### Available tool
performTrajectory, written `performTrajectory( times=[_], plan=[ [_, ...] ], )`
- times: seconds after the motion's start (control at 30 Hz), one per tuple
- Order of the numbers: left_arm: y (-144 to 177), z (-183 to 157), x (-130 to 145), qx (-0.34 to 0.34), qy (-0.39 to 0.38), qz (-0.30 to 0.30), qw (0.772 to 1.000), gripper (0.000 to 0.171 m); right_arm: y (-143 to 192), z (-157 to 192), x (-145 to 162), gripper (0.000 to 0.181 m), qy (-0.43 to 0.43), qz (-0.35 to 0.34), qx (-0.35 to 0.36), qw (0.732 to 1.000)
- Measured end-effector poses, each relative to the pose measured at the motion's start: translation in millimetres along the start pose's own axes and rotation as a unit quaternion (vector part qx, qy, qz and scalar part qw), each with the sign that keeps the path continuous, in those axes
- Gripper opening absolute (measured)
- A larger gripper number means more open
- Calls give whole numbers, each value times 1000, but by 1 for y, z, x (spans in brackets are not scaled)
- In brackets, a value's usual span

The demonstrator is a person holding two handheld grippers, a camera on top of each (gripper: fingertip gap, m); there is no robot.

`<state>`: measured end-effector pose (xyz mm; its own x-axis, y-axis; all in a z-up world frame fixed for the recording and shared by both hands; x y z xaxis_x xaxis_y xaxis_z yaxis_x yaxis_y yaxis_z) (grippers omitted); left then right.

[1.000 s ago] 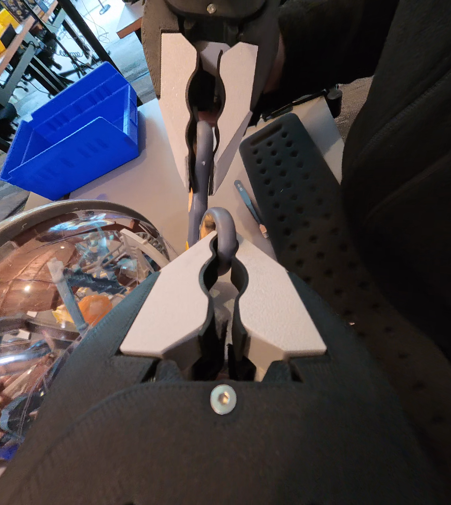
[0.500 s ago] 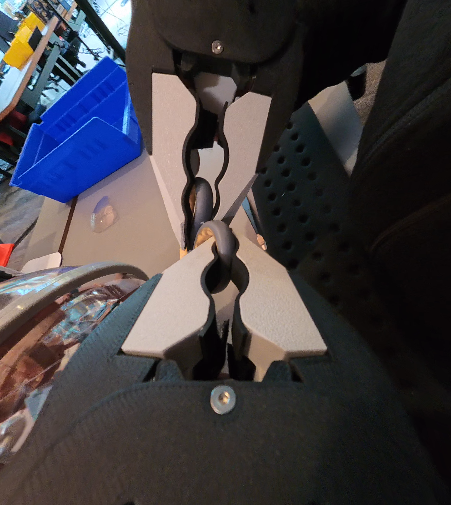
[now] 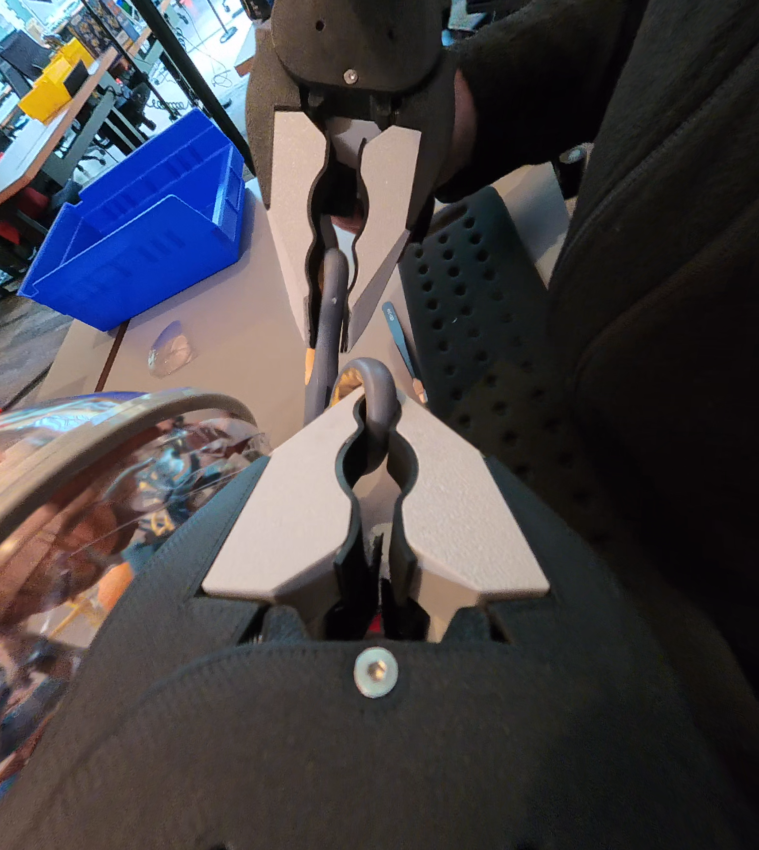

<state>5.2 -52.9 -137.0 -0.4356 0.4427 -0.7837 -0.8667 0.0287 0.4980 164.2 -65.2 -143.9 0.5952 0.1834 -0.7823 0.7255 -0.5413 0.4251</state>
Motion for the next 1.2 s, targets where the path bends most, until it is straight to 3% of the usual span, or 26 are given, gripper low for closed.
performTrajectory(
  times=[0.2, 0.33, 0.53, 0.83, 0.93, 1.2],
  plan=[
    [9, 3, 7, 33, 46, -36, 998, 1, 4, -2, 10, 11, -57, -32, -22, 998],
    [4, 4, 11, 30, 60, -30, 997, 2, -2, -3, 7, 11, -48, -18, -18, 999],
    [-21, -4, 3, 2, 3, 26, 1000, 0, -18, 9, -1, 14, -22, 3, -9, 1000],
    [-36, -3, 4, -29, 15, 26, 999, 0, -25, 9, -2, 13, -8, 42, 32, 999],
    [-45, -8, 12, -18, -28, 81, 996, 0, -38, 18, 1, 9, 53, 98, 42, 993],
    [-29, -2, 6, -31, -15, 38, 999, 0, -27, 5, 2, 11, 32, 43, 26, 998]
  ],
)
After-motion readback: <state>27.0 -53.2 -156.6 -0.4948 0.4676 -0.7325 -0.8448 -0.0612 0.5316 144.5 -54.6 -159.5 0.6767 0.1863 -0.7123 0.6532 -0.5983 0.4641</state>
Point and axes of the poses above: each gripper's, where its closed fingertips meet, y back along the fingers, x out of its underside, z = x × y across the jaws, the point moved 8 cm from there along y, back along the fingers, and after that the axes turned 3 degrees about x, right-handed, at the moved point
